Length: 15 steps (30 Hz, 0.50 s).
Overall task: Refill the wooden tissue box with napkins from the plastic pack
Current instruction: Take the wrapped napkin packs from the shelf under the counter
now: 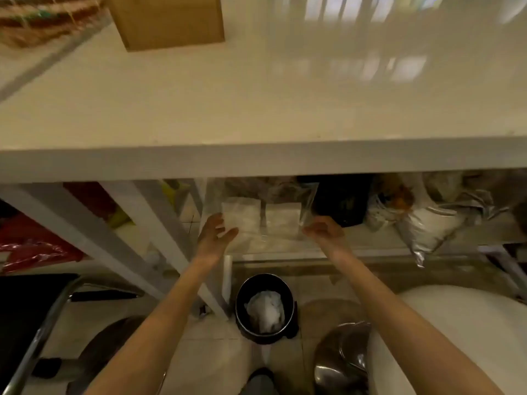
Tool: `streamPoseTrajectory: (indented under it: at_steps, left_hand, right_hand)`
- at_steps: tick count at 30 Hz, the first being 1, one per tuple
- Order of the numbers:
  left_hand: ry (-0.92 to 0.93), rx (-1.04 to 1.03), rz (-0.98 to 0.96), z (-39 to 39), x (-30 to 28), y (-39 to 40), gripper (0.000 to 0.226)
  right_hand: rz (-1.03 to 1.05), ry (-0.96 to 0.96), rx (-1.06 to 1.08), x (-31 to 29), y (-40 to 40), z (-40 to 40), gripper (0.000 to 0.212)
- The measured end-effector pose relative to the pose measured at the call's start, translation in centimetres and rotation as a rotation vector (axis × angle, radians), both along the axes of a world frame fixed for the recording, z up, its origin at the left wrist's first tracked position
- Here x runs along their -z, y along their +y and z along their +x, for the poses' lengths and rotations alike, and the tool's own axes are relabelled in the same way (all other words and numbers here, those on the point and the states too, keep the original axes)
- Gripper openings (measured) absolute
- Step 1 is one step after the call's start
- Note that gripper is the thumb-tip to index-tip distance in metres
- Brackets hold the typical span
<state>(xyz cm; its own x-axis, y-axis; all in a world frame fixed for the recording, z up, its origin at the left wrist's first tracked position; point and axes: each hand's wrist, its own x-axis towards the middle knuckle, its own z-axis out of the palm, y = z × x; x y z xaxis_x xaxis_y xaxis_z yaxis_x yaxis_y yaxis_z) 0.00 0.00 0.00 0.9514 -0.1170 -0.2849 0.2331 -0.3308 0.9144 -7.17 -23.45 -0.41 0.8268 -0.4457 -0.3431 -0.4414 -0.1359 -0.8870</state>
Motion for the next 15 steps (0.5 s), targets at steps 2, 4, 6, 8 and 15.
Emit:
streamPoseTrajectory:
  at_steps: [2,4,6,8,15]
  left_hand:
    - [-0.013,0.019,0.076,1.4,1.6,-0.2,0.065]
    - [0.016,0.036,0.127,3.5,4.0,-0.5,0.08]
    - [0.045,0.018,0.154,5.1,6.3,-1.0,0.092]
    - [0.014,0.002,0.165,6.7,7.8,-1.4,0.101]
    - [-0.028,-0.122,0.147,9.3,9.2,-1.9,0.081]
  right_hand:
    - [-0.072,-0.012,0.006,2.0,-0.1,1.2,0.049]
    - [-0.05,-0.007,-0.017,4.2,-0.6,2.7,0.055]
    - [-0.004,-0.011,-0.034,5.8,-0.6,3.7,0.059]
    - [-0.002,-0.049,-0.013,6.8,-0.7,4.7,0.068]
    - [-0.028,-0.082,0.008,9.0,-1.2,6.5,0.018]
